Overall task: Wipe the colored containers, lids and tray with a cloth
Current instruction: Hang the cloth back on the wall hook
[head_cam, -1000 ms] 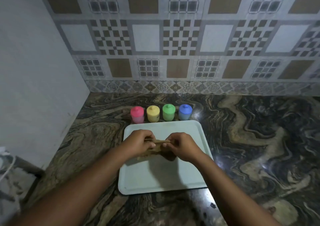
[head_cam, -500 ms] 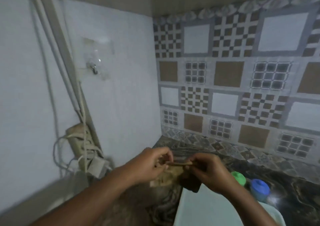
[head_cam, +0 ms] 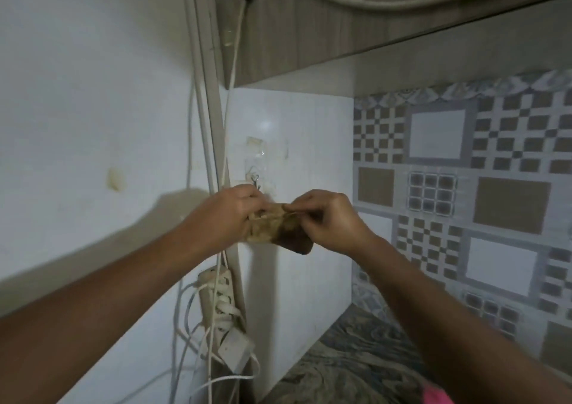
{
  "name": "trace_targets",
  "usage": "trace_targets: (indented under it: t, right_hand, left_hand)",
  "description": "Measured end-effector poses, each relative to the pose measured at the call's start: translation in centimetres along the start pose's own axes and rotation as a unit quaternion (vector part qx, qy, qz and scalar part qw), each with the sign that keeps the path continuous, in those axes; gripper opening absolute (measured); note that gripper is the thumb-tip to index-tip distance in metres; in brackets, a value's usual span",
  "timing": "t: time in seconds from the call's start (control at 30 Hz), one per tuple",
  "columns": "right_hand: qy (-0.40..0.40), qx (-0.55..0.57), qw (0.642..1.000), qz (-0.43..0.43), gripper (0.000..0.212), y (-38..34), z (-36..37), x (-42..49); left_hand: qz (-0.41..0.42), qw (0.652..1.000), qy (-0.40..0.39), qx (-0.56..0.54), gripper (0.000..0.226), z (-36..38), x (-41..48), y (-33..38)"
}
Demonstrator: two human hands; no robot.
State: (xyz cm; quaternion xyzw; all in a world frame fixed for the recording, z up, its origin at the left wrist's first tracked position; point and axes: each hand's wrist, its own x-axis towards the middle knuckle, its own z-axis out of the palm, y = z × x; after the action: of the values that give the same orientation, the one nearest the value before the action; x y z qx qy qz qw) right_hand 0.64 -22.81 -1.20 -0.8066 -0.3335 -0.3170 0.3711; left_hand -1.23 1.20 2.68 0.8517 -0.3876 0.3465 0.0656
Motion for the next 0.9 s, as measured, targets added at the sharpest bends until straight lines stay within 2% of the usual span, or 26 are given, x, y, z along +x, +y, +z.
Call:
trace_targets:
  t: [0.1, 0.2, 0.37, 0.5, 0.77, 0.9]
  right_hand:
    - [0.0, -0.002, 1.0, -0.011, 0.029, 0.3, 0.7, 3.7]
    - [0.04, -0.029, 0.998, -0.046, 0.025, 0.9, 1.9, 6.4]
    - [0.096, -0.035, 0.994, -0.022, 0.026, 1.8, 3.4, 9.5]
    - [0.095, -0.017, 0.995, 0.012, 0.025, 2.6, 5.0, 10.1]
    - [0.133, 0.048, 0.988, 0.058, 0.012, 4.1, 7.0, 8.1]
    - [0.12, 0.069, 0.988, 0.062, 0.017, 3.9, 8.1, 6.1]
  left_hand:
    - [-0.047, 0.997, 0.009, 0.052, 0.037, -1.3, 1.6, -1.5]
    - [-0.075, 0.993, 0.013, 0.095, 0.036, -1.7, 2.5, -2.6]
    - [-0.057, 0.987, -0.009, 0.153, 0.034, -0.8, 3.4, -3.3]
    - [-0.058, 0.975, -0.017, 0.213, 0.035, 0.2, 3.3, -3.9]
    - [-0.033, 0.965, 0.013, 0.261, 0.013, 2.6, 1.4, -4.0]
    - [-0.076, 0.967, 0.014, 0.242, 0.035, 4.3, -0.3, -2.8]
